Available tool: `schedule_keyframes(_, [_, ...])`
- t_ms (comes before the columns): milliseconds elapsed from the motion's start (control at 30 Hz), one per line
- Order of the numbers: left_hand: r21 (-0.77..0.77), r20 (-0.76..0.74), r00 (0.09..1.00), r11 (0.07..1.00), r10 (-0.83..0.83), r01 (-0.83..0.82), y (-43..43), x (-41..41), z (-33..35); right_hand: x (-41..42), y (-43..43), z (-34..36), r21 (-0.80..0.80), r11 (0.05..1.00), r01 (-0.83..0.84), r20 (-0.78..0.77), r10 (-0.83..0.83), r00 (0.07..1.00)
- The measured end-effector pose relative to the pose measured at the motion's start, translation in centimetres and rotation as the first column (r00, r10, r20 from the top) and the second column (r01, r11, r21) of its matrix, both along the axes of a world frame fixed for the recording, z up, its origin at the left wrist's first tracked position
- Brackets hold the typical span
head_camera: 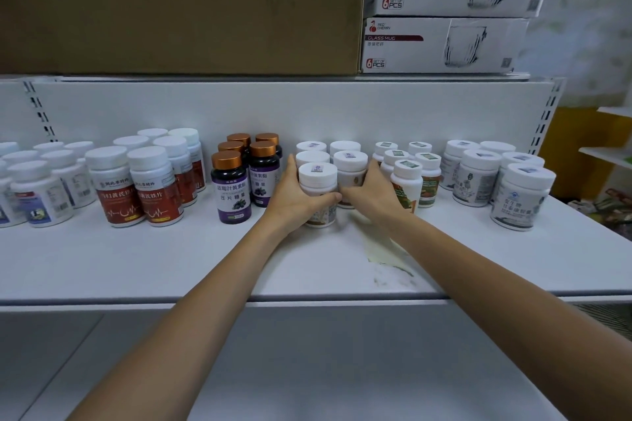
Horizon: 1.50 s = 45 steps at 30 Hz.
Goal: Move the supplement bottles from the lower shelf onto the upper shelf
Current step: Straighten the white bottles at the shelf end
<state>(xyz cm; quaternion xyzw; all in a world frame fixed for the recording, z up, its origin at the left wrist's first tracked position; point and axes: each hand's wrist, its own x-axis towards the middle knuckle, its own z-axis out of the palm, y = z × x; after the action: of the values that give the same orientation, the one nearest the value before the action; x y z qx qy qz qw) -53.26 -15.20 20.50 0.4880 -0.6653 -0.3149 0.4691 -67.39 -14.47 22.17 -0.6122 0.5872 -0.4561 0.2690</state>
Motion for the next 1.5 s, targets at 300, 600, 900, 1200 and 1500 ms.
schedule_keyframes(300, [-0.013,0.131,0.985,0.994,0.112,-0.111,2.6,0.2,-0.1,-0.9,2.1,-0.5,0.015,0.999,-0.047,-0.067,0.048,0.997])
schedule_keyframes(600, [-0.333,0.112,0.957,0.918,0.267,-0.217,6.6,-0.2,-0.3,-2.2,7.5,-0.2,-0.040,0.998,-0.054,-0.170,0.046,0.984])
schedule_keyframes(900, [-0.492,0.198,0.931,0.853,0.307,-0.176,8.9,-2.8,0.3,-6.8,10.5,0.3,-0.233,0.970,0.075,-0.284,-0.141,0.948])
schedule_keyframes(1200, [-0.199,0.319,0.946,0.980,0.055,0.010,7.0,-9.2,1.2,-11.6,6.7,0.2,-0.129,0.982,0.135,-0.231,-0.163,0.959])
schedule_keyframes(1500, [-0.010,0.161,0.986,0.999,0.037,-0.036,2.4,-13.2,0.4,-13.3,2.1,0.0,-0.039,0.999,-0.015,-0.244,0.005,0.970])
